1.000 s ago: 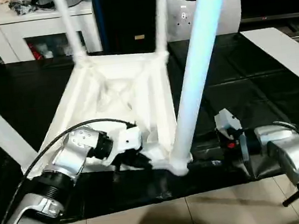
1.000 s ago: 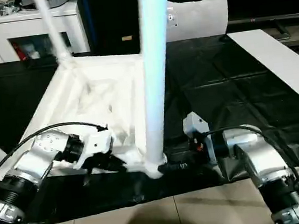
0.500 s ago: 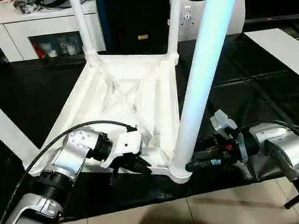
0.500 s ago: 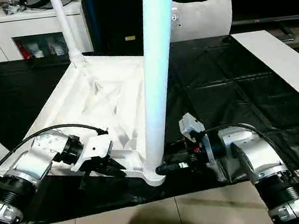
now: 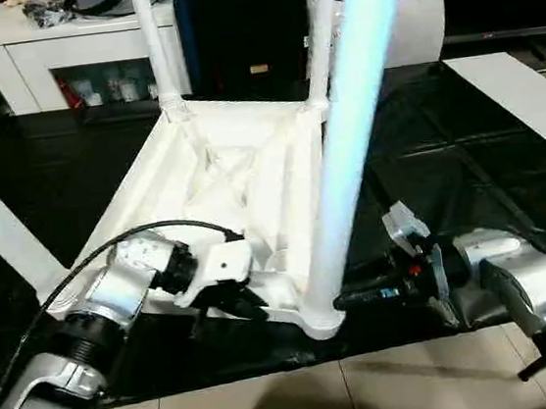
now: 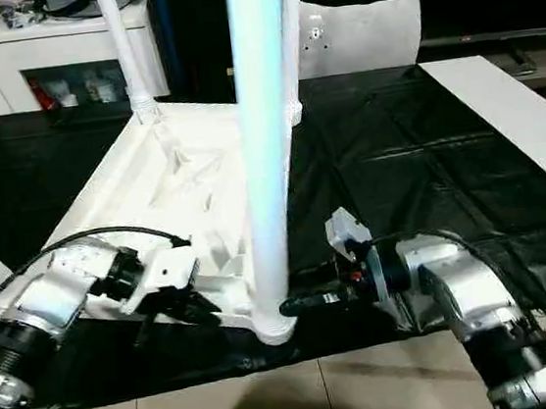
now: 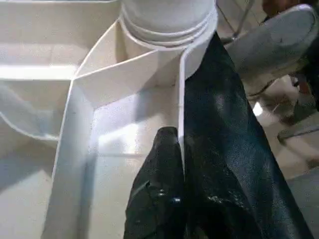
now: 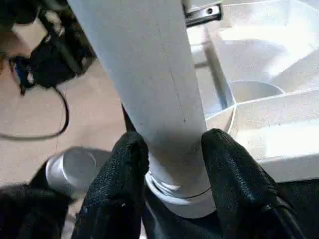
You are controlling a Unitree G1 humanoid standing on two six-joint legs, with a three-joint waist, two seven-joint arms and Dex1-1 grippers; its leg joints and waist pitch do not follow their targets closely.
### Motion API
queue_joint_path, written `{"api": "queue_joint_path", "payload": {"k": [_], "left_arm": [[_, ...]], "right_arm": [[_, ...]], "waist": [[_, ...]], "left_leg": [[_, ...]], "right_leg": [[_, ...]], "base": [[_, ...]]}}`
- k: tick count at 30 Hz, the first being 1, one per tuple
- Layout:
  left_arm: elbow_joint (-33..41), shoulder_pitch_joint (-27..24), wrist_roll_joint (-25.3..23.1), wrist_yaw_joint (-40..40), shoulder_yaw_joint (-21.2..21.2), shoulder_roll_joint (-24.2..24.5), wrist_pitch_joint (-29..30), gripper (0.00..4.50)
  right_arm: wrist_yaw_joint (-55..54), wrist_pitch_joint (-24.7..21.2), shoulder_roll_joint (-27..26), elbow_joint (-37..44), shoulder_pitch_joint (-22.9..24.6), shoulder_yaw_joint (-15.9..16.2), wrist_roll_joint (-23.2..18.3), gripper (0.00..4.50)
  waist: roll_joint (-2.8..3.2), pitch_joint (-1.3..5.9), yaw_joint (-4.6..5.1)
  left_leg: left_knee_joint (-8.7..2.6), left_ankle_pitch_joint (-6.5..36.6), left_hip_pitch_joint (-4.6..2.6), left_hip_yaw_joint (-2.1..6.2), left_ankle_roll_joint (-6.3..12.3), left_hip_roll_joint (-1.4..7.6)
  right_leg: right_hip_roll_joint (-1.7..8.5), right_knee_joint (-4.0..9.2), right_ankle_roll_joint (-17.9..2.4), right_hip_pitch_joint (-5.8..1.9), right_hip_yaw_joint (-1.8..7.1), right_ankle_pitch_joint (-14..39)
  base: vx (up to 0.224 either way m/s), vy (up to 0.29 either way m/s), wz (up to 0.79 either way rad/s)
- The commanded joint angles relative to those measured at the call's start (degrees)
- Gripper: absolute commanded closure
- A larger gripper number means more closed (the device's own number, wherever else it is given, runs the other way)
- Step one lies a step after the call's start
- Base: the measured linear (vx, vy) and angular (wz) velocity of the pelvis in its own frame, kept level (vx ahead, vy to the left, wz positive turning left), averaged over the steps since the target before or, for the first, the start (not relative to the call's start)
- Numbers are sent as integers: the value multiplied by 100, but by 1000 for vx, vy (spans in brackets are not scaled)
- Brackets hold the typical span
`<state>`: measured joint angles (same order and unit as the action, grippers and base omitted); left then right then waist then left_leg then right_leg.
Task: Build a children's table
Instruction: Rotate table base
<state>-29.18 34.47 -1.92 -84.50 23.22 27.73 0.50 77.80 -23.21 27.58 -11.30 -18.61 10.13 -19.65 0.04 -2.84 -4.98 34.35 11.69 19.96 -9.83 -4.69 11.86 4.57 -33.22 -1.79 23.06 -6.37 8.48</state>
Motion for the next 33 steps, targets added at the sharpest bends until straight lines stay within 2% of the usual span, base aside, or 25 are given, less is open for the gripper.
{"api": "queue_joint_path", "payload": {"k": [1,2,3,5,8,9,10,12,13,14,16,17,19,21,22,24,26,28,29,30,31,32,33], "left_arm": [[203,-5,13,342,45,-202,303,450],[203,-5,13,342,45,-202,303,450],[234,-8,10,433,17,-221,404,450],[507,-64,127,879,-185,-411,980,450],[696,-119,164,1191,-282,-585,1314,450],[759,-140,162,1260,-308,-627,1402,450],[839,-169,155,1380,-348,-697,1530,450],[920,-206,90,1609,-392,-791,1635,450],[937,-218,74,1676,-392,-804,1672,450],[947,-224,69,1700,-390,-806,1692,450],[935,-230,-16,1817,-378,-773,1688,450],[911,-219,-65,1844,-369,-735,1668,450],[869,-176,-102,1867,-372,-667,1629,450],[895,-180,-119,1825,-367,-631,1616,450],[878,-179,-124,1742,-346,-586,1534,450],[872,-190,-120,1600,-302,-508,1413,450],[894,-233,-94,1215,-154,-344,1104,450],[907,-258,-91,974,-53,-246,892,450],[903,-257,-93,965,-48,-243,885,450],[838,-229,-126,827,23,-193,763,450],[804,-211,-141,764,54,-170,698,450],[804,-211,-141,764,54,-170,698,450],[736,-164,-154,621,127,-124,537,450]], "right_arm": [[-249,-110,-191,310,5,115,-82,294],[-249,-110,-191,310,5,115,-82,298],[-341,-126,-229,355,43,98,-76,307],[-1217,-77,-654,470,182,-34,116,318],[-1879,-45,-986,407,174,-114,295,339],[-2026,-71,-1054,406,170,-135,329,347],[-2196,-115,-1145,414,165,-158,352,367],[-2318,-92,-1222,474,178,-142,382,373],[-2369,-146,-1223,492,180,-138,387,373],[-2395,-181,-1221,501,182,-139,393,373],[-2430,-69,-1157,502,199,-149,535,373],[-2458,25,-1111,478,197,-185,602,358],[-2419,91,-1003,454,195,-347,526,339],[-2346,149,-928,461,208,-377,506,322],[-2247,227,-851,461,211,-409,484,308],[-2117,348,-729,460,210,-470,436,294],[-1815,442,-488,456,170,-572,339,288],[-1530,406,-298,507,154,-588,259,253],[-1504,399,-280,513,154,-583,256,250],[-1075,309,15,602,153,-487,207,240],[-892,283,149,627,146,-443,198,240],[-892,283,149,627,146,-443,198,215],[-674,271,326,591,71,-410,185,210]], "waist": [[12,373,26],[10,365,34],[5,350,46],[6,327,82],[-6,304,218],[-6,309,290],[3,309,355],[6,324,434],[10,329,444],[-19,342,456],[6,358,445],[9,356,439],[-8,367,420],[-2,377,404],[23,380,402],[14,384,382],[2,388,358],[9,381,330],[5,376,302],[-5,375,262],[2,375,231],[0,373,211],[-6,364,157]], "left_leg": [[-416,1016,-31,14,228,167],[-416,1066,-33,10,223,159],[-414,1180,-38,13,204,131],[-417,1292,-47,23,134,126],[-407,1503,-34,61,47,59],[-411,1534,-3,83,44,59],[-397,1580,-16,81,80,53],[-375,1567,-21,75,167,42],[-369,1553,-30,69,202,38],[-360,1515,-21,62,243,36],[-374,1356,-5,67,318,73],[-380,1304,6,64,336,83],[-385,1187,18,60,355,93],[-390,1031,43,61,394,105],[-391,1003,45,63,396,109],[-390,954,44,54,431,119],[-388,946,44,54,450,118],[-395,930,28,43,474,132],[-398,938,19,36,450,134],[-394,977,-18,23,448,140],[-393,980,-25,23,453,144],[-396,974,-19,19,464,151],[-404,1027,-36,14,445,157]], "right_leg": [[378,410,-840,-316,290,2154],[373,425,-818,-311,286,2241],[375,474,-688,-310,266,2598],[383,511,-560,-281,259,2900],[372,605,-300,-288,168,3445],[372,609,-217,-314,146,3492],[365,641,-188,-290,139,3503],[361,649,-257,-274,141,3386],[354,650,-280,-265,143,3351],[351,644,-298,-270,150,3300],[350,593,-425,-273,175,2988],[350,569,-489,-274,188,2843],[362,535,-543,-293,209,2659],[366,485,-651,-320,225,2375],[366,474,-681,-324,228,2303],[362,449,-758,-329,242,2086],[372,447,-781,-339,242,2061],[363,435,-819,-331,263,1987],[368,426,-845,-329,271,1987],[368,437,-863,-313,271,2028],[368,428,-867,-316,274,2013],[366,422,-866,-321,280,1988],[376,437,-853,-307,271,2098]], "base": [[0,0,0],[0,0,0],[0,0,0],[0,0,0],[0,0,0],[0,0,0],[0,0,0],[0,0,0],[0,0,0],[0,0,0],[0,0,0],[0,0,0],[0,0,0],[0,0,0],[0,0,0],[0,0,0],[0,0,0],[0,0,0],[0,0,0],[0,0,0],[0,0,0],[0,0,0],[0,0,0]]}}
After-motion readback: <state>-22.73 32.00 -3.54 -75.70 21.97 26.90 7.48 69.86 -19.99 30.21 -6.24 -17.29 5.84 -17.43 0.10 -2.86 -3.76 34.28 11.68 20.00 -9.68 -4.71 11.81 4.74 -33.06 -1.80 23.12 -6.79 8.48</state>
